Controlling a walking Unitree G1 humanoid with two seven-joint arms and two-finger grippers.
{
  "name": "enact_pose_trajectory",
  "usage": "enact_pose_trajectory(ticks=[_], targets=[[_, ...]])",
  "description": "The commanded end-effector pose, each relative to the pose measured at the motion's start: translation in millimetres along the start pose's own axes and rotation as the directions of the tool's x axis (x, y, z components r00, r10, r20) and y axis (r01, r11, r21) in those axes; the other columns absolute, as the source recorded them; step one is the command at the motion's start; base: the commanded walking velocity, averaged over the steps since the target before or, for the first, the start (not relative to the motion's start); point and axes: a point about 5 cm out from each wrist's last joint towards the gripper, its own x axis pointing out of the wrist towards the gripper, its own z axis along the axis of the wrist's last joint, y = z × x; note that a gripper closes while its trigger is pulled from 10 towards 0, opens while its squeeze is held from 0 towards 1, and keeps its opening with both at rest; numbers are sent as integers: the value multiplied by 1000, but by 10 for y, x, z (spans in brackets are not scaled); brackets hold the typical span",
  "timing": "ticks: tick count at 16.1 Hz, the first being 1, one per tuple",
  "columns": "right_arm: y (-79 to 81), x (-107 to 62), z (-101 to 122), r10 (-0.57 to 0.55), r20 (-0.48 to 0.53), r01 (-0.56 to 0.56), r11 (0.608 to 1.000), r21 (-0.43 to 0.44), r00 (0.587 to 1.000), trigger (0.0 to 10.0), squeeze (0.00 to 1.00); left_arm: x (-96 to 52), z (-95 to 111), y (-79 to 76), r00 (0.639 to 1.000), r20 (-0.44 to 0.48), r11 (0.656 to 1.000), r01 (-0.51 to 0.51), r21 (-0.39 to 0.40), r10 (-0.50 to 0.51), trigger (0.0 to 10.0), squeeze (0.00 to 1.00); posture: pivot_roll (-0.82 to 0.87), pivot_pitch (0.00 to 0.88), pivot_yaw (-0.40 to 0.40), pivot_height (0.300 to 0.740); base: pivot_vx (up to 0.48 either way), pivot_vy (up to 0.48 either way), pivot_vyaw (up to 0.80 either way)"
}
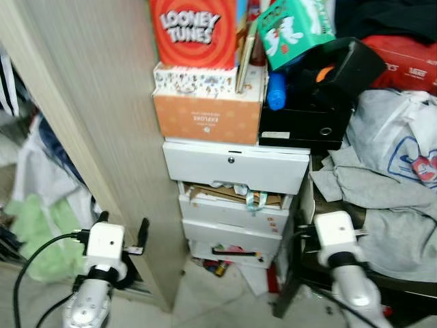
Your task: Clean up the room
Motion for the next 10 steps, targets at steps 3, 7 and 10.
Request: enact_pose_trajectory(ticks=[3, 7, 10], targets=[[-18, 27, -24, -5, -17, 5, 1000, -8, 1000, 10000, 0, 21, 24, 29, 1000, 5, 1000, -5, 13, 5, 10000, 0, 14, 0, 24, 740, 0, 0, 533], [-22, 26, -44, -14, -20, 14, 1000, -3, 1000, 10000, 0, 27, -2, 9, 1000, -3, 1000, 9, 17, -9, 10000, 0, 16, 0, 23, 740, 0, 0, 800], [-36, 25, -39, -28, -20, 28, 1000, -8, 999, 10000, 0, 51, 9, 14, 1000, 1, 1000, 5, 20, -5, 10000, 0, 14, 0, 23, 740, 0, 0, 800]])
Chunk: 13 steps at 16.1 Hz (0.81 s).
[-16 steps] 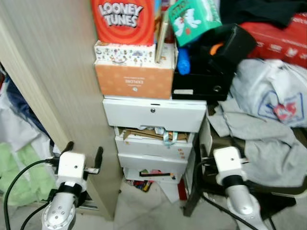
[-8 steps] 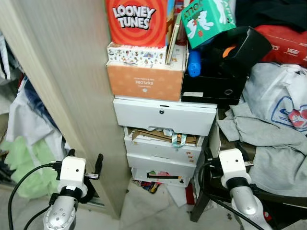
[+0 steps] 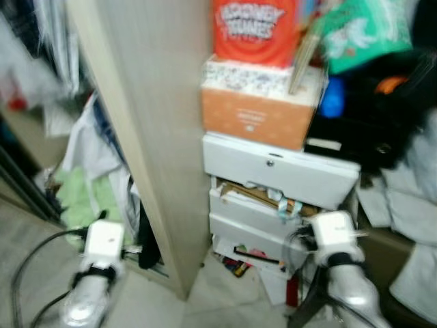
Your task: Clean up the room
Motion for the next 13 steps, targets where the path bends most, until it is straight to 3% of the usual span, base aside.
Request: enact_pose_trajectory(ticks=[1, 9, 13], targets=[[-87, -1, -16, -27, -9, 27, 1000, -16, 1000, 10000, 0, 16, 19, -31, 1000, 8, 1000, 4, -1, -4, 10000, 0, 14, 0, 23, 740, 0, 0, 800], [-102, 122, 125, -63, 23, 63, 998, 3, 998, 10000, 0, 154, 124, -17, 999, 30, 998, -41, -38, 42, 10000, 0, 9, 0, 27, 740, 0, 0, 800], [-81, 160, 173, -61, 35, 60, 998, 12, 998, 10000, 0, 199, 198, -91, 998, 55, 998, -32, -55, 35, 10000, 0, 5, 0, 23, 740, 0, 0, 800]])
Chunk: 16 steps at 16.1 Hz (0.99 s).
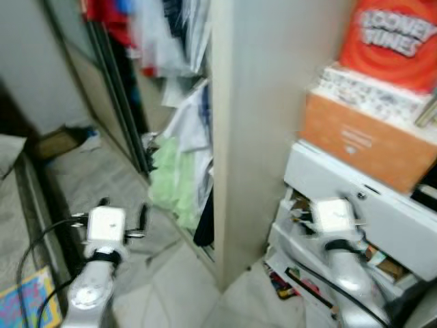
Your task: Clean up the room
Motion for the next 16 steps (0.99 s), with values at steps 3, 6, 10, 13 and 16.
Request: enact_pose_trajectory(ticks=[3, 6, 10, 13, 16], targets=[[-55, 28, 33, -11, 15, 11, 1000, -15, 1000, 10000, 0, 35, 77, -68, 1000, 22, 1000, 16, -15, -15, 10000, 0, 2, 0, 26, 740, 0, 0, 800], [-35, 46, 67, -11, 30, 11, 1000, -16, 1000, 10000, 0, 52, 98, -72, 1000, 26, 1000, 10, -22, -9, 10000, 0, 2, 0, 26, 740, 0, 0, 800], [-36, 57, 71, -8, 31, 9, 1000, -12, 999, 10000, 0, 63, 118, -95, 1000, 28, 1000, 13, -28, -12, 10000, 0, 0, 0, 27, 740, 0, 0, 800], [-33, 63, 75, -4, 32, 4, 1000, -10, 999, 10000, 0, 69, 116, -95, 1000, 23, 999, 9, -36, -8, 10000, 0, -1, 1, 26, 740, 0, 0, 800], [-39, 66, 75, 0, 32, 1, 1000, -8, 999, 10000, 0, 70, 118, -100, 1000, 20, 999, 7, -41, -6, 10000, 0, -2, 7, 22, 740, 0, 0, 800]])
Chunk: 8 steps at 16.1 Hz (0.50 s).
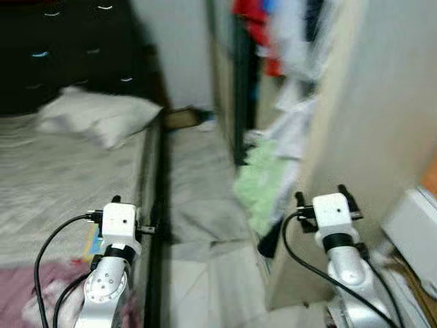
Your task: Clean up the room
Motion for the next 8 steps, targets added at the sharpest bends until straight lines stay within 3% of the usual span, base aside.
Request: enact_pose_trajectory(ticks=[1, 8], targets=[[62, 24, 50, 15, 13, -15, 1000, 19, 1000, 10000, 0, 6, 21, 71, 1000, 1, 1000, -25, 4, 25, 10000, 0, -2, 7, 22, 740, 0, 0, 800], [66, 22, 44, 23, 16, -23, 1000, 21, 1000, 10000, 0, 6, 17, 67, 1000, -4, 1000, -24, -5, 24, 10000, 0, -5, 8, 20, 740, 0, 0, 800]])
